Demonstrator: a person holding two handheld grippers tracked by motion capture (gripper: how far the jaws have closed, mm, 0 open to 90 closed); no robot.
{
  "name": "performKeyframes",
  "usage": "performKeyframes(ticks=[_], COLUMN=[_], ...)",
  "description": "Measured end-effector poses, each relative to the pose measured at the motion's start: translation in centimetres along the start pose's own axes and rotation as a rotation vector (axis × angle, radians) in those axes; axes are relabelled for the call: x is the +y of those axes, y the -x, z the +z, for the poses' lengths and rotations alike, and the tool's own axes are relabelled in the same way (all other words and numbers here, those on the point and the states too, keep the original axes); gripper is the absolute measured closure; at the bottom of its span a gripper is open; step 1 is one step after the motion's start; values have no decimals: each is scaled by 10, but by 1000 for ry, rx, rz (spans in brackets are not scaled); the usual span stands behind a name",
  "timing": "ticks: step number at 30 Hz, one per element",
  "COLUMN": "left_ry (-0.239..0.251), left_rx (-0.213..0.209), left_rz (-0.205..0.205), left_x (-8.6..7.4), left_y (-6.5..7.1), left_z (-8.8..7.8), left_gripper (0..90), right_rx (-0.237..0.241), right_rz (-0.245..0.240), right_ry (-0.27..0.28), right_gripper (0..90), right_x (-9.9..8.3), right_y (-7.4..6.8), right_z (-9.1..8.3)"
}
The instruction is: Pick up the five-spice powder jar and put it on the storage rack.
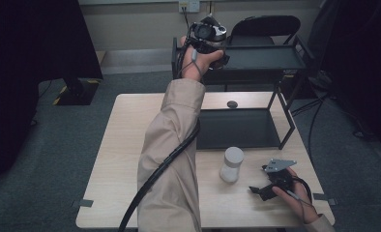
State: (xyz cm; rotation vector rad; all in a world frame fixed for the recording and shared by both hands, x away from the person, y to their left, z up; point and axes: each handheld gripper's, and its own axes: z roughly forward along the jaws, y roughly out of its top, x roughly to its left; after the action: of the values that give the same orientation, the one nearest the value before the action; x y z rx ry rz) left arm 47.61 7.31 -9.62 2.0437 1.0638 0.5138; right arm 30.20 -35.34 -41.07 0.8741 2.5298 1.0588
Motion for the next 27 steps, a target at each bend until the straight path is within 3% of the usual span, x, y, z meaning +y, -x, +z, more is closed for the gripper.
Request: performKeyframes(ticks=[6,27], left_ry=[16,80], left_rx=[-7,-48], left_rz=[1,14], left_x=[-8,-43], left_y=[4,18], left_z=[-8,-26], left_gripper=[16,21], right_rx=[0,-4], right_rz=[2,4], right_ry=[-1,-1], right_gripper=[0,0], right_x=[0,0], right_y=[0,-1], right_z=[0,0])
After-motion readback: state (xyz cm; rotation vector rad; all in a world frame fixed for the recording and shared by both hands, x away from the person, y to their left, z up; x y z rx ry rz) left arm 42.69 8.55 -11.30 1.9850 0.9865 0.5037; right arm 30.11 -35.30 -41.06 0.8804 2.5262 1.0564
